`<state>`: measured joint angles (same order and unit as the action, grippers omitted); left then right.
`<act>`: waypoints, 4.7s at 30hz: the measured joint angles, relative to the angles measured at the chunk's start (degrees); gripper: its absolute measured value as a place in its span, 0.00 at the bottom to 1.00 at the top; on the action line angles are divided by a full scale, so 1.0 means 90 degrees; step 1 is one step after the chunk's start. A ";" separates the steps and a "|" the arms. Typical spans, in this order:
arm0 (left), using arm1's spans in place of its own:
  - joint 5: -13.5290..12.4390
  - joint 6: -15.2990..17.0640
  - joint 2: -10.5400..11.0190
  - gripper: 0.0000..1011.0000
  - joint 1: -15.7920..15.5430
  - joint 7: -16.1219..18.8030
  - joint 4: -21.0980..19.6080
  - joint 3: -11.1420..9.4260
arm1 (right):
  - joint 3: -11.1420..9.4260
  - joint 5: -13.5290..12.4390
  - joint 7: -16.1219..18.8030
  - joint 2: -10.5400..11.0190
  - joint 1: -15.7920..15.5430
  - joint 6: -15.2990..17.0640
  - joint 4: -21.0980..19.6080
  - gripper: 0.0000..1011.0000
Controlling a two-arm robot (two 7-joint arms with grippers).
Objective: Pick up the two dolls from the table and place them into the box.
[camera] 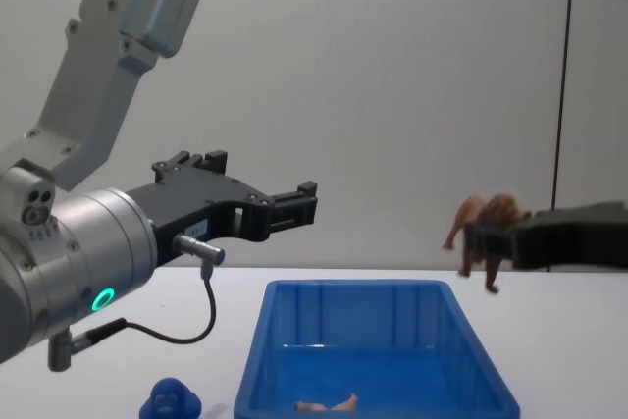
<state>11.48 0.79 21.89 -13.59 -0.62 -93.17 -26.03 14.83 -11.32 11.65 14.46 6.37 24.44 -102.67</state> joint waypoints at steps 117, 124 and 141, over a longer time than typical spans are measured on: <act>0.1150 0.0634 0.0944 0.99 0.0742 -0.1100 0.0703 0.0562 | -0.0395 -0.0086 0.0331 0.0506 0.0001 -0.0711 0.0662 0.99; 0.1042 0.0669 0.0825 0.99 0.0372 -0.1631 0.1250 0.0630 | -0.0394 -0.0086 0.0331 0.0506 0.0002 -0.0711 0.0662 0.99; 0.0746 0.0596 0.0432 0.99 -0.0539 -0.2788 0.2553 0.0644 | -0.0394 -0.0086 0.0331 0.0506 0.0001 -0.0711 0.0661 0.99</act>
<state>18.20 6.16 25.78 -18.44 -25.71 -70.20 -20.23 11.28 -12.09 14.62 19.02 6.39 18.05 -96.71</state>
